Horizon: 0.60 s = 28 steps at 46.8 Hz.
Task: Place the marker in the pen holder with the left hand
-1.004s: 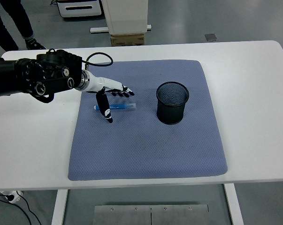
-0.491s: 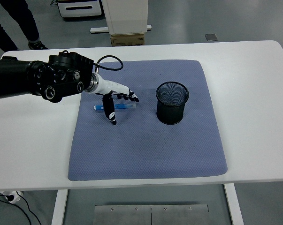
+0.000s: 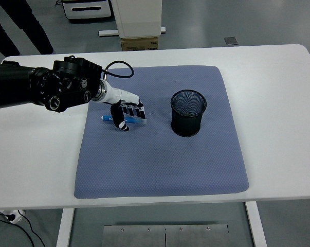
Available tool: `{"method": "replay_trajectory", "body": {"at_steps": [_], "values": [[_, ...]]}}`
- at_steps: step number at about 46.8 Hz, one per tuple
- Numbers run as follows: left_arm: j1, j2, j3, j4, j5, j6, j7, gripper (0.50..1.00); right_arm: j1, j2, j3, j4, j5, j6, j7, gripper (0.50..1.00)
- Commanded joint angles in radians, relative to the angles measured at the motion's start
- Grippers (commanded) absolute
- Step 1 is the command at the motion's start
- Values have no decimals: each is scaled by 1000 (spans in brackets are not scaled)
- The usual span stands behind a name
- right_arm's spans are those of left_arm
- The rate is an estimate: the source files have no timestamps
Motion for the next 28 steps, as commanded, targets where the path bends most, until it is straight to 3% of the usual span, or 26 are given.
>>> {"method": "replay_trajectory", "body": {"at_steps": [1, 7, 28], "values": [[2, -1, 0, 0, 0, 0, 0, 675, 0, 0, 0, 0, 0, 0, 0, 1000], [2, -6, 0, 0, 0, 0, 0, 628, 0, 0, 0, 0, 0, 0, 0, 1000], [12, -12, 0, 0, -2, 0, -2, 607, 0, 0, 0, 0, 0, 0, 0, 1000]]}}
